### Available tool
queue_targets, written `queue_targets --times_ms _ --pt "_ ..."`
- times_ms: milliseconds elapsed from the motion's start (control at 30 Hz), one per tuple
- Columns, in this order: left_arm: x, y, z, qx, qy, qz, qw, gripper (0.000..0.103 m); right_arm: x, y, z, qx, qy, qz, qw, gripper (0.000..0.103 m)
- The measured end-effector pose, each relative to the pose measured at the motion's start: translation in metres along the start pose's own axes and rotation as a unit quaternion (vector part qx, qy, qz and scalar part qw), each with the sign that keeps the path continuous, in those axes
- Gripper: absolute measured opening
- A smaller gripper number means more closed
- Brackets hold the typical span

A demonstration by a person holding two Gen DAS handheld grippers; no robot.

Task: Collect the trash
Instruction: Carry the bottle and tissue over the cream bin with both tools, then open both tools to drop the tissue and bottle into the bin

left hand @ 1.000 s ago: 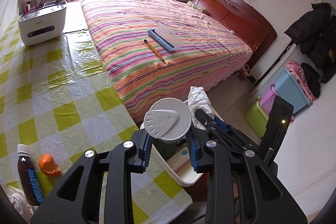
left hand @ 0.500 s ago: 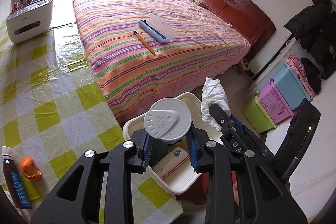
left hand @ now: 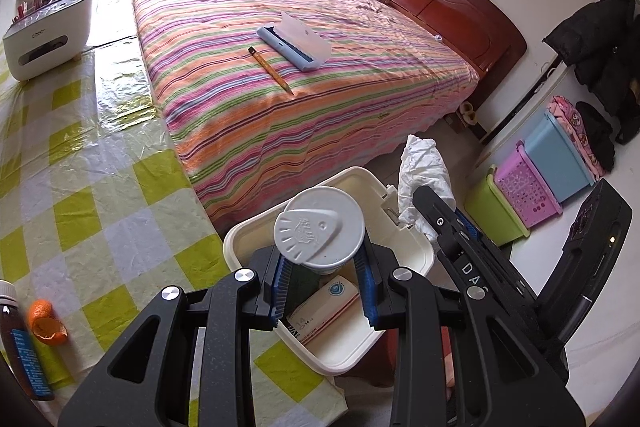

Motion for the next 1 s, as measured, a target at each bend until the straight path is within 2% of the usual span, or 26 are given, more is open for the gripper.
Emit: queue_targets --times_ms 200,300,533,1000 --pt "-0.001 0.006 -0.001 0.0 -0.001 0.006 1.0 0.028 0.001 0.001 -0.002 -0.005 0.009 0.001 1.0 0.026" --pt "-0.002 0.007 0.0 0.001 0.0 0.008 1.0 0.028 0.001 0.0 -0.005 -0.002 0.018 -0.002 1.0 0.039" --pt "-0.002 0.012 0.001 0.001 0.0 0.014 0.9999 0.028 0.003 -0.004 -0.009 -0.007 0.026 -0.018 0.999 0.052" --pt "-0.009 0.022 -0.007 -0.001 0.013 0.026 0.9996 0.029 0.01 -0.017 -0.019 -0.007 0.052 -0.055 0.997 0.054"
Point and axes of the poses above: each gripper's, at about its wrist camera, not at the fingertips, and y roughly the way its jaws point, z to its left, x to its top, the point moved 3 cm from there along y, roughly the way its jaws point, and after that the axes turned 4 degrees about -x, right-handed, at the moved point
